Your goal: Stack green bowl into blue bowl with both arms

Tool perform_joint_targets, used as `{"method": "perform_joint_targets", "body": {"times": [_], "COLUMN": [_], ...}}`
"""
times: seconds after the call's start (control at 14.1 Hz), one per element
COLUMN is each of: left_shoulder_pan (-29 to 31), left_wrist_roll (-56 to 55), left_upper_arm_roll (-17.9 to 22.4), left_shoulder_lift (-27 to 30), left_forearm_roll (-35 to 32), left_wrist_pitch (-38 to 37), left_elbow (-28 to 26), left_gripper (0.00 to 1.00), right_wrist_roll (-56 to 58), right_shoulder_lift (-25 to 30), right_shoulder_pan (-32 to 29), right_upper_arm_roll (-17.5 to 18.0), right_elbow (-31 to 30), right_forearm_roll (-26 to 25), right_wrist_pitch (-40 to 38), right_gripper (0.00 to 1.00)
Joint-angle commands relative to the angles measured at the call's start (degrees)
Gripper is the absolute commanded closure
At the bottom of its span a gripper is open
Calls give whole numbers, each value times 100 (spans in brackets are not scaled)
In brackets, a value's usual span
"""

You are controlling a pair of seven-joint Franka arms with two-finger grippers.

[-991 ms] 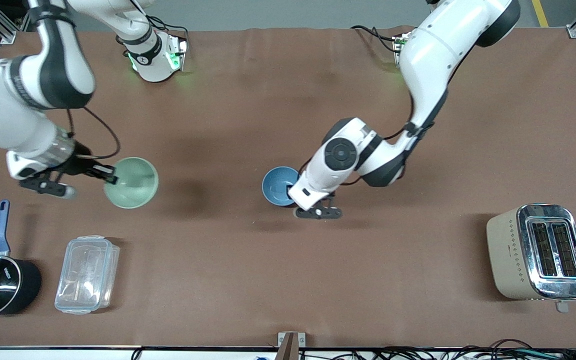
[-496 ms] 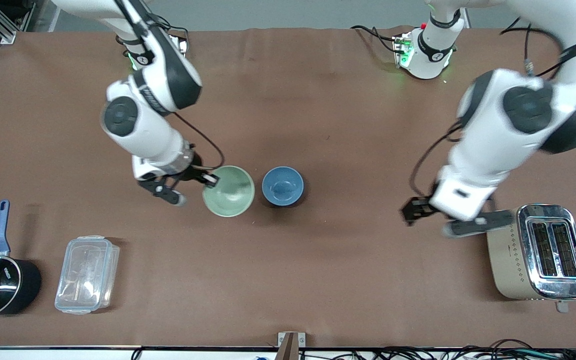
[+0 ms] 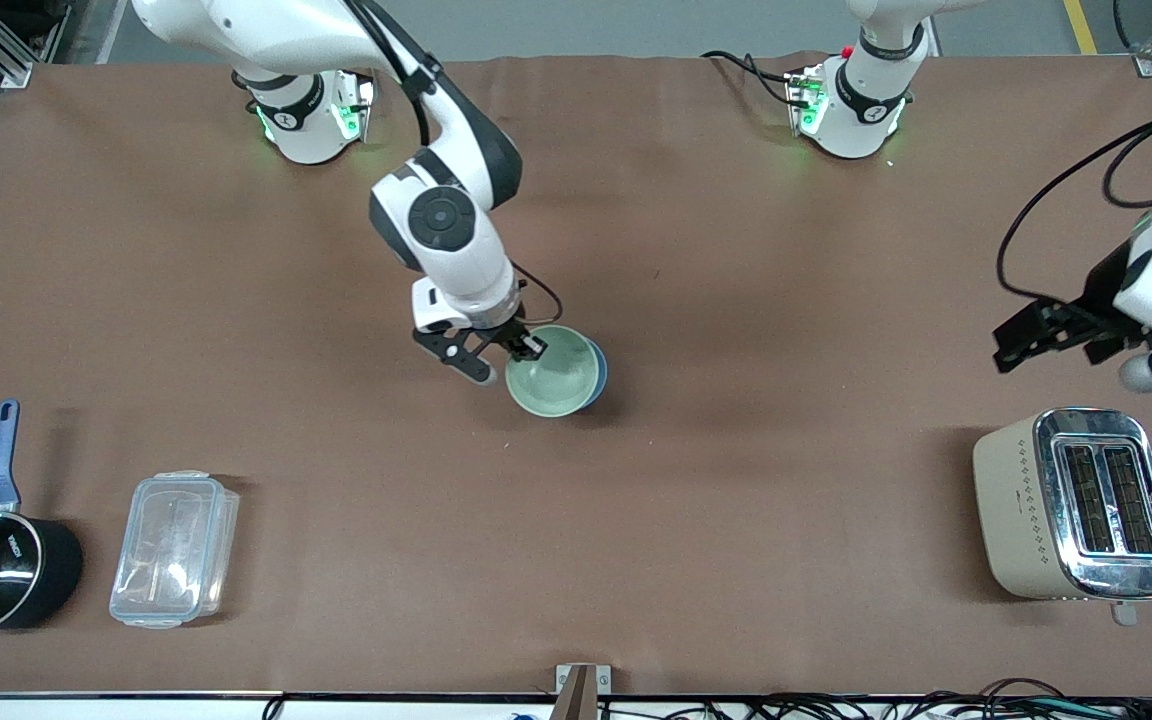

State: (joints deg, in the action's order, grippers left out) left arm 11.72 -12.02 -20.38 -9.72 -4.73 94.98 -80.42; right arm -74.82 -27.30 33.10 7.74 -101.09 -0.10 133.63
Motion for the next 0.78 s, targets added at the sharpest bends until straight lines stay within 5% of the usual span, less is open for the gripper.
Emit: {"method": "perform_joint_targets", "body": {"times": [0.0,0.42,0.71], "left_shoulder_pan": [-265,-1354,-1462], "left_wrist_roll": [391,708,833], "left_upper_arm_roll": [419,1745,1836], "left_shoulder_lift": [531,1041,1463], "left_forearm_roll": [226,419,517], "left_wrist_pitch": [-303,-911,-639], "left_elbow": [-412,-852,-1388], "left_gripper": [0,0,0], "right_wrist_roll": [-244,-323,-393], "right_shoulder_lift": [-56,-170,-293], "right_shoulder_pan": [65,215,223], "right_upper_arm_roll": [-27,-36,-36], "right_elbow": [63,-218,-209], "right_forearm_roll": [-148,-324,-499], "right_wrist_pitch": [32,383,401], "right_gripper": [99,98,98]}}
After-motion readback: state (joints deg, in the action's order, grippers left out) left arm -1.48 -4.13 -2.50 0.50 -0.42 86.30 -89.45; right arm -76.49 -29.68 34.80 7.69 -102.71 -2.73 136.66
